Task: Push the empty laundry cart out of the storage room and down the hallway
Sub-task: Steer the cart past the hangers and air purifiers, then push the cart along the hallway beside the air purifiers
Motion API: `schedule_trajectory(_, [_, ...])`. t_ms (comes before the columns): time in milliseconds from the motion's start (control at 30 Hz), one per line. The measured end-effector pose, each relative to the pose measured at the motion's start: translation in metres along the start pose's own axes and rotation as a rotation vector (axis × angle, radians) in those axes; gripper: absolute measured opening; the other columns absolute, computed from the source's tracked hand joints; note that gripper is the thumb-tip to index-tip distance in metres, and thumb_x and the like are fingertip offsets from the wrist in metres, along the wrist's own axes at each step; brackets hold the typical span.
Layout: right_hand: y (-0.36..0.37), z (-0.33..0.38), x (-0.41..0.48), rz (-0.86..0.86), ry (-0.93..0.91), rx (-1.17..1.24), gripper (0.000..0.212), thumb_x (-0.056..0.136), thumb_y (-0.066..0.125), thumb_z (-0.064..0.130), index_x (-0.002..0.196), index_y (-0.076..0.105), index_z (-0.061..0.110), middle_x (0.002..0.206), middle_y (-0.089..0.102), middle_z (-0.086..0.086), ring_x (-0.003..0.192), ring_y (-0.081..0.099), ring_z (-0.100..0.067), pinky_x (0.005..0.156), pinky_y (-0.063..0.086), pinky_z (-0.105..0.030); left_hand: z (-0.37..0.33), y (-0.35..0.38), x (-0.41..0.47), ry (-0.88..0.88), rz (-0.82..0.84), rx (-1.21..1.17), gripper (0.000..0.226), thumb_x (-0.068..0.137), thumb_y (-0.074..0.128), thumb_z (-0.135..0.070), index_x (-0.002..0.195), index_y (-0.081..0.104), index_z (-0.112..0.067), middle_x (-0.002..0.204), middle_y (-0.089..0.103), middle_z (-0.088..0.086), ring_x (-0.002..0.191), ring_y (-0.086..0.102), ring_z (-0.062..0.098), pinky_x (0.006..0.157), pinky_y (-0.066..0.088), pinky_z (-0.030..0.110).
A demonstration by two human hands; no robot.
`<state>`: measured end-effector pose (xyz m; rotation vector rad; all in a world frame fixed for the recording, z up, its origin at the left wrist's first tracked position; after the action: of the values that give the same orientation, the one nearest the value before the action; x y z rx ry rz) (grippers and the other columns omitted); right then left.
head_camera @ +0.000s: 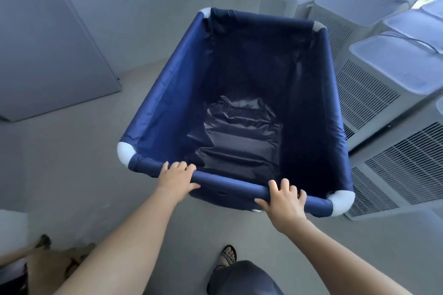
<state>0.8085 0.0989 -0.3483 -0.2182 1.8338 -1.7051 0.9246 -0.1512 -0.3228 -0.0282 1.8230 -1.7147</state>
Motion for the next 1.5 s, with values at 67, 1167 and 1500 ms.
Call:
schedule_trajectory(67, [0.006,-0.011,-0.011,0.001,-0.018,-0.003,0.053,0.089,0.036,0.065,0.124,0.038,0.024,0.118,0.040,-0.003,0.105,0.044,-0.026,0.104,0.025,-0.049,-0.011,0.006,-0.016,-0.016,0.001,-0.010,0.049,0.092,0.045,-0.053,0.129,0.040,-0.021,0.131,0.049,0.002,0.127,0.042,0.021,0.116,0.019,0.045])
schedule_trajectory(1167, [0.002,-0.241,-0.055,0.225,-0.349,-0.121,0.057,0.089,0.036,0.065,0.130,0.035,0.026,0.121,0.039,-0.002,0.108,0.042,-0.026,0.101,0.027,-0.048,-0.247,0.043,-0.118,-0.242,0.088,-0.075,0.051,0.088,0.040,-0.066,0.121,0.040,-0.027,0.113,0.049,-0.003,0.109,0.046,0.018,0.097,0.031,0.036])
schedule_trajectory(1500, [-0.026,-0.308,0.020,0.215,-0.442,-0.153,0.056,0.090,0.038,0.063,0.131,0.034,0.026,0.123,0.039,-0.003,0.110,0.041,-0.027,0.104,0.025,-0.051,-0.317,0.019,-0.067,-0.340,0.090,-0.156,0.047,0.088,0.042,-0.064,0.118,0.041,-0.029,0.108,0.047,-0.004,0.108,0.046,0.017,0.098,0.029,0.037])
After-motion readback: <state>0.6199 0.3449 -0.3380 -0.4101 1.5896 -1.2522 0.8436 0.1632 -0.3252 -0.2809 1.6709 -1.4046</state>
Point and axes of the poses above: each hand's wrist, its own x-axis towards the middle knuckle, its own y-axis out of the palm, z = x × y, the point moved 3 cm from there along x, towards the middle knuckle
